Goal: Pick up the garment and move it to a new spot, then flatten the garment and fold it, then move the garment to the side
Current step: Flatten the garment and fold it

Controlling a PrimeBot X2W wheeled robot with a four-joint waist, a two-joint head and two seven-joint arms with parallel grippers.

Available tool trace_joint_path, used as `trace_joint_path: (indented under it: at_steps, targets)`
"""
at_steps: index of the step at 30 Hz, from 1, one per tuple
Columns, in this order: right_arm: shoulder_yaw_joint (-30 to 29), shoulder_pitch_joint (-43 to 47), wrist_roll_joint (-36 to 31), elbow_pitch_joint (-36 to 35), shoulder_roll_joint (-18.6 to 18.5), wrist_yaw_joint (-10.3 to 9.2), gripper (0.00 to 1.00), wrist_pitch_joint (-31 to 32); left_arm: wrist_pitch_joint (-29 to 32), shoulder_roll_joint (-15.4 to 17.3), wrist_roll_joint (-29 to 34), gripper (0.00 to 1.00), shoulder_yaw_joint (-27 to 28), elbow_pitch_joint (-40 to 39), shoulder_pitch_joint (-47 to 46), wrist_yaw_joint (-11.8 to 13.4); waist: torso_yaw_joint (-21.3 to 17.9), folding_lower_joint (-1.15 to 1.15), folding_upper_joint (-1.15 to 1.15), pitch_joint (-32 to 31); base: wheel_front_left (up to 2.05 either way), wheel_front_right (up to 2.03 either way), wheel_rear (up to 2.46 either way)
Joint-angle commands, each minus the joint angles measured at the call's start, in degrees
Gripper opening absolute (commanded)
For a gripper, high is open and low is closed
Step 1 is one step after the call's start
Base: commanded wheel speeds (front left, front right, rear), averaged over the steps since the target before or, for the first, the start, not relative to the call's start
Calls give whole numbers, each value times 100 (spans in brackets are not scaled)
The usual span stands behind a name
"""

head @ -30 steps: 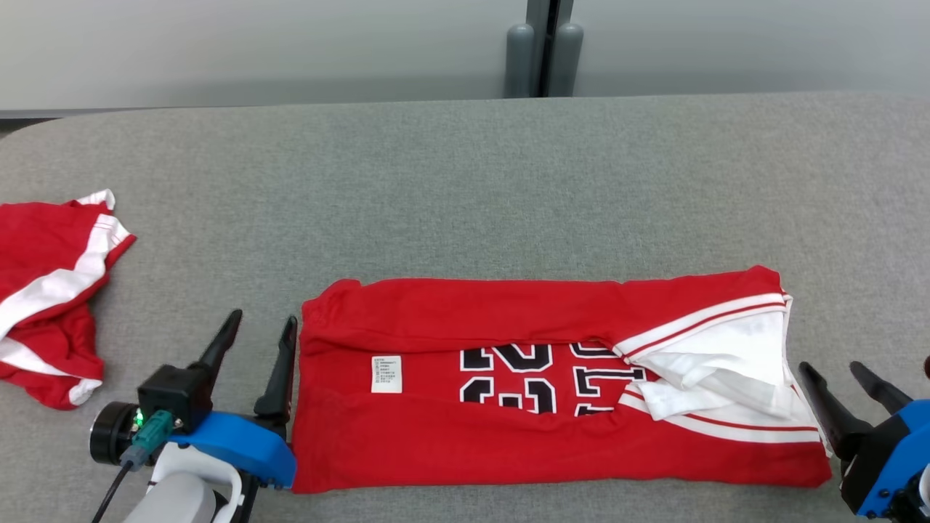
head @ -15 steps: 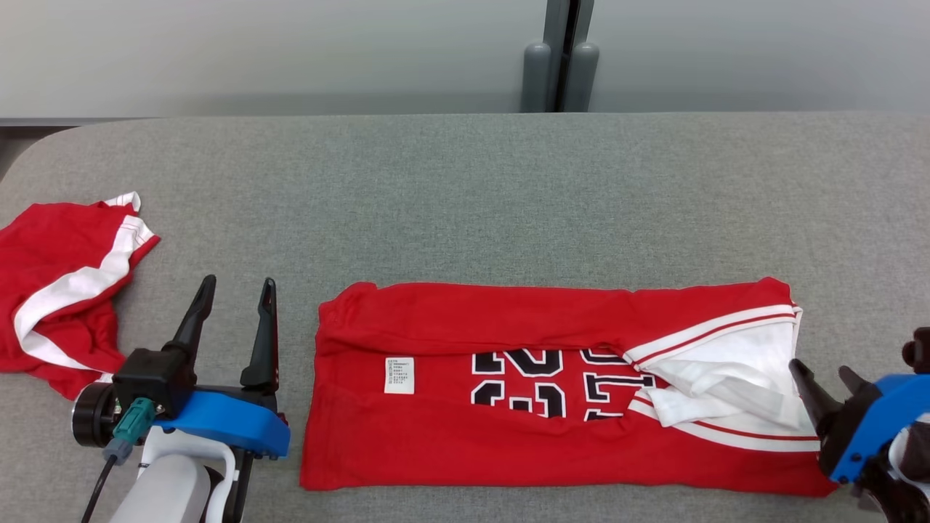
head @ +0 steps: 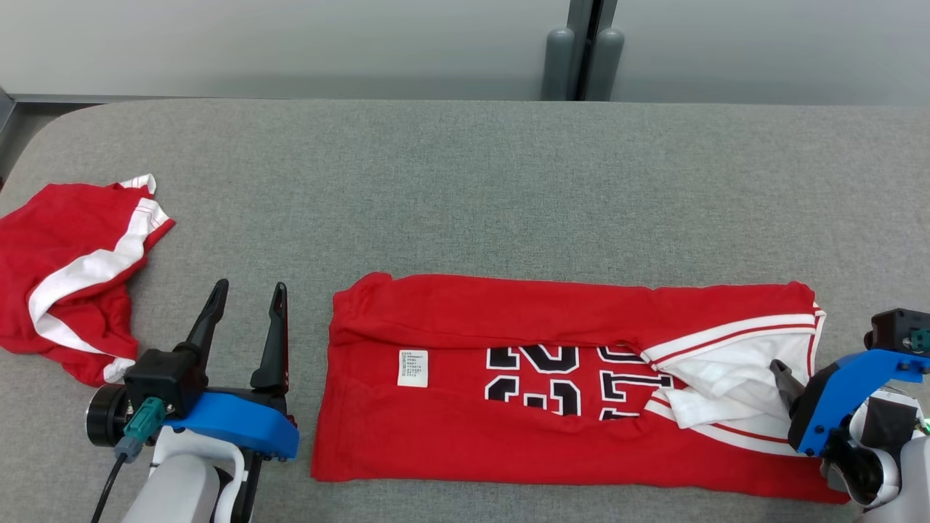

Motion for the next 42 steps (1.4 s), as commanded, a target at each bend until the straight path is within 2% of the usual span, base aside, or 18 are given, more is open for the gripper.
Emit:
trace_joint_path:
  at_steps: [1, 4, 6, 8, 14, 27, 30, 35, 42]
  targets:
    - [100, -39, -32, 170, 57, 4, 100, 5, -26, -34, 37, 100, 57, 21, -78, -44, 7, -1, 0, 8, 0, 0, 0]
    - [367, -47, -20, 372, 99, 11, 100, 80, -26, -59, 75, 100, 115, 62, -62, -83, -4, -1, 0, 9, 0, 0, 0]
    - [553, -26, 49, 421, 58, 14, 0, 69, -26, -85, 89, 100, 147, 80, -43, -99, -22, -1, 0, 9, 0, 0, 0]
    - [719, 23, 156, 410, 25, 16, 0, 104, -26, -105, 104, 100, 202, 96, -16, -127, -46, -1, 0, -1, 0, 0, 0]
    - [711, 151, 272, -94, -438, -1, 0, -32, -26, -124, 166, 100, 331, 121, 93, -179, -170, -1, 0, -64, 0, 0, 0]
    - [-293, 367, 39, -1095, -1259, 1, 0, 263, -27, -192, 312, 100, 498, 43, 247, -249, -383, -1, 0, -178, 0, 0, 0]
    - [-349, 463, 39, -1365, -1276, 2, 0, 437, -27, -213, 346, 100, 504, 73, 254, -284, -378, -1, 0, -220, 0, 0, 0]
    - [-127, 739, 225, -2036, -1073, 2, 0, 748, -27, -230, 358, 100, 534, 103, 323, -335, -350, -1, 0, -278, 0, 0, 0]
    - [851, 1085, 530, -3371, -757, 3, 0, 1278, -27, -239, 382, 100, 610, 139, 336, -366, -343, -1, 0, -313, 0, 0, 0]
